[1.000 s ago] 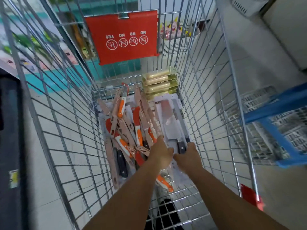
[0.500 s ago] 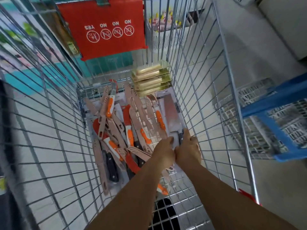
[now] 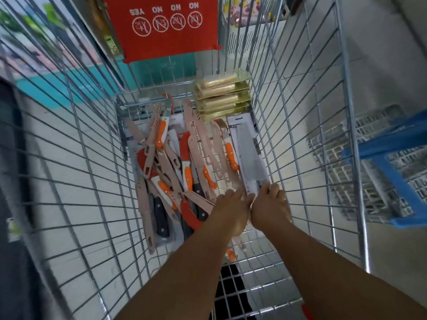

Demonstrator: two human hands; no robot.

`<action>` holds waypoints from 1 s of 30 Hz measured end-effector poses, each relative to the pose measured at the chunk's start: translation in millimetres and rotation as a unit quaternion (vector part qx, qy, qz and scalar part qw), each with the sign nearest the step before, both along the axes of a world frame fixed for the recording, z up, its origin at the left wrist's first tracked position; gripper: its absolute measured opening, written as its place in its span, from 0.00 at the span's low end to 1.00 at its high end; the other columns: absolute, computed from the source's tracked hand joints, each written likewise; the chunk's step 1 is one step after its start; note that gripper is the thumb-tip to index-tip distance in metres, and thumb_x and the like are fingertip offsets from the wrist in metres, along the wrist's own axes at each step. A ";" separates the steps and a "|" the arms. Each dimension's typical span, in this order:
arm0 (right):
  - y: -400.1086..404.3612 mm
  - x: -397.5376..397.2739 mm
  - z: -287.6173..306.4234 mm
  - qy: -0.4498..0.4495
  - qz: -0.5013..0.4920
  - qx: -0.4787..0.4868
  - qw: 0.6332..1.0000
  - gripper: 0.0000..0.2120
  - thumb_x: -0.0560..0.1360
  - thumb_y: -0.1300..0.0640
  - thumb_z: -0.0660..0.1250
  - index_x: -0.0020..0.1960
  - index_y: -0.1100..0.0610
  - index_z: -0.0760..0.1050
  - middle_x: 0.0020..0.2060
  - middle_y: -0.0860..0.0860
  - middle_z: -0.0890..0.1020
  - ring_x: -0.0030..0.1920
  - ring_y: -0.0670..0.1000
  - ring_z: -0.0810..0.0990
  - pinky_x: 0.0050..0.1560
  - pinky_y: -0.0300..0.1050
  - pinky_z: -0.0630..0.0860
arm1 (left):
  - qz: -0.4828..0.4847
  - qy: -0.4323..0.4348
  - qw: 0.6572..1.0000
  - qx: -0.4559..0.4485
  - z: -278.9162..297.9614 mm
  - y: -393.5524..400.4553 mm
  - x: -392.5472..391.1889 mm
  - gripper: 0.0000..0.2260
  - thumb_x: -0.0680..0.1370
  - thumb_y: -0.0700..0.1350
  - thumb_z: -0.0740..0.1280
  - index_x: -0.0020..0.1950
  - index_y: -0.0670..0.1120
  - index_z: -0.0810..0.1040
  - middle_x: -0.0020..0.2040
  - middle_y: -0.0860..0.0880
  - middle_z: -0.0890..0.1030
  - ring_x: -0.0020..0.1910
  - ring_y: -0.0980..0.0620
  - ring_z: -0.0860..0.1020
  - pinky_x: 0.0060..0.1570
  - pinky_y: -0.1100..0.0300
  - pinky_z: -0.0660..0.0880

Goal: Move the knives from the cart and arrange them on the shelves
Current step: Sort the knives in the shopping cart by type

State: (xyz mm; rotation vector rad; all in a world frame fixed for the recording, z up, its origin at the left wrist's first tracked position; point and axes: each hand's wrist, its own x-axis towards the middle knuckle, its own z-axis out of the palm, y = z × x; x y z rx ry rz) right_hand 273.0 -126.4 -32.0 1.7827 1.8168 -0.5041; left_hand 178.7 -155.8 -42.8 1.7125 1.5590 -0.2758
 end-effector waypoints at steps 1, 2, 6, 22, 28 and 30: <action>1.4 -2.4 2.1 0.001 0.003 0.003 1.000 0.36 0.77 0.51 0.62 0.76 0.64 0.47 0.70 0.60 0.59 0.70 0.58 0.61 0.68 0.49 0.64 | 0.017 0.003 1.000 0.016 2.0 -3.1 -4.4 0.37 0.76 0.38 0.66 0.79 0.52 0.49 0.79 0.46 0.48 0.75 0.42 0.52 0.72 0.46 0.53; 1.8 -5.7 4.3 0.010 0.009 0.012 1.000 0.35 0.77 0.51 0.62 0.76 0.63 0.49 0.70 0.60 0.59 0.70 0.58 0.62 0.68 0.49 0.64 | 0.034 0.005 0.999 0.031 3.0 -6.5 -9.9 0.37 0.76 0.38 0.66 0.79 0.51 0.48 0.79 0.47 0.46 0.77 0.43 0.49 0.73 0.46 0.50; -6.0 -24.3 5.9 0.127 0.059 0.044 0.989 0.33 0.75 0.59 0.63 0.76 0.55 0.52 0.72 0.55 0.59 0.71 0.59 0.61 0.68 0.51 0.63 | 0.124 0.036 0.990 0.062 5.4 -24.8 -36.4 0.38 0.76 0.34 0.64 0.79 0.51 0.45 0.79 0.49 0.44 0.77 0.45 0.44 0.74 0.48 0.48; -51.5 -49.4 -22.9 0.144 0.156 -0.070 0.975 0.36 0.75 0.57 0.62 0.77 0.48 0.48 0.72 0.57 0.59 0.70 0.60 0.61 0.68 0.54 0.63 | 0.238 0.166 0.957 0.023 7.1 -95.3 -81.0 0.26 0.80 0.45 0.57 0.77 0.48 0.52 0.77 0.44 0.49 0.75 0.41 0.52 0.73 0.48 0.55; -40.4 -49.8 -18.3 0.164 0.172 0.000 0.971 0.20 0.74 0.57 0.63 0.66 0.54 0.68 0.62 0.56 0.68 0.61 0.57 0.69 0.60 0.47 0.68 | 0.237 0.185 0.953 0.046 12.4 -94.8 -76.3 0.28 0.77 0.41 0.60 0.76 0.46 0.55 0.76 0.44 0.54 0.74 0.42 0.54 0.70 0.49 0.59; -44.1 -63.1 -16.9 0.227 0.159 -0.044 0.960 0.14 0.76 0.58 0.62 0.61 0.55 0.71 0.58 0.56 0.72 0.58 0.57 0.73 0.54 0.45 0.71 | 0.196 0.135 0.971 0.033 13.6 -91.9 -71.7 0.30 0.78 0.41 0.60 0.78 0.49 0.51 0.78 0.47 0.49 0.77 0.43 0.46 0.73 0.47 0.54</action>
